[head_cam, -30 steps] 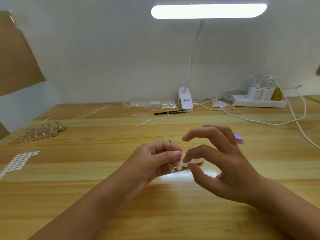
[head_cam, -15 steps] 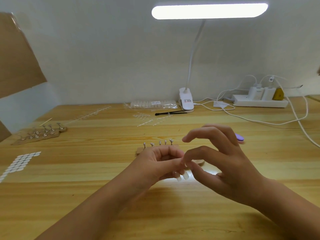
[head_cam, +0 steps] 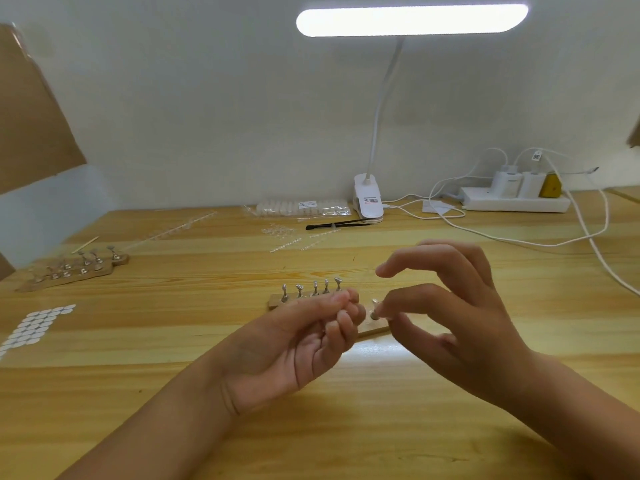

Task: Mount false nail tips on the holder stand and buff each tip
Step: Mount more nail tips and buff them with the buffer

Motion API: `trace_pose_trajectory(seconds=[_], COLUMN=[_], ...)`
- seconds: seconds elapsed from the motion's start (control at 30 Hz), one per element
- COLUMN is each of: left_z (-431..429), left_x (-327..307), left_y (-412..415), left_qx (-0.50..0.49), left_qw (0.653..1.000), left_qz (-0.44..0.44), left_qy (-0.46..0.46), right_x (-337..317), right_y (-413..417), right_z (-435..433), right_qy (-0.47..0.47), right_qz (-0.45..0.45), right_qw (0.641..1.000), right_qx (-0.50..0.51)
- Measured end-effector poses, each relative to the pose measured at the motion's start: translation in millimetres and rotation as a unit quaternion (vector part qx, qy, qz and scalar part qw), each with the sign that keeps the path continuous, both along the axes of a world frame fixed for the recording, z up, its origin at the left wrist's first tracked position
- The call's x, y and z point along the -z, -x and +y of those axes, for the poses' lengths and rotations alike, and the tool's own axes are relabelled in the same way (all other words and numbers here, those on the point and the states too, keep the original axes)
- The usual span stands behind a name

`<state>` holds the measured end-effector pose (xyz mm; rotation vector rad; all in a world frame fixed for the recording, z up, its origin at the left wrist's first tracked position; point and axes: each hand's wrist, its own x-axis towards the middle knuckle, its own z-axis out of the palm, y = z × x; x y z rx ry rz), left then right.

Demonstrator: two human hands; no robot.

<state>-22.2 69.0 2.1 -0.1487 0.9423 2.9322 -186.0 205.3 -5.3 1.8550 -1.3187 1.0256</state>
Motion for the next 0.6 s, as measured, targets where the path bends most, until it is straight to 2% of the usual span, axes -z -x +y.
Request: trace_pose_trajectory(seconds=[0.17, 0.33, 0.6], left_z=[-1.2, -1.5, -3.6], left_x=[-1.3, -0.1, -0.8], left_y=[-0.3, -0.1, 0.9], left_qx=[-0.075, -0.084, -0.113], left_qw=[0.995, 0.990, 0.989], left_qz=[-0.015, 0.002, 0.008], left_qy=[0.067, 0.114, 0.097], right_x=[-0.5, -0.4, 5.1], right_y=[3.0, 3.8, 10.2], right_z=[-1.1, -3.1, -3.4], right_qy=[-0.052, -0.103, -0.136], right_qz=[-0.113, -0.251, -0.254], right_qw=[0.991, 0.960, 0.956], right_qx=[-0.038, -0.069, -0.047])
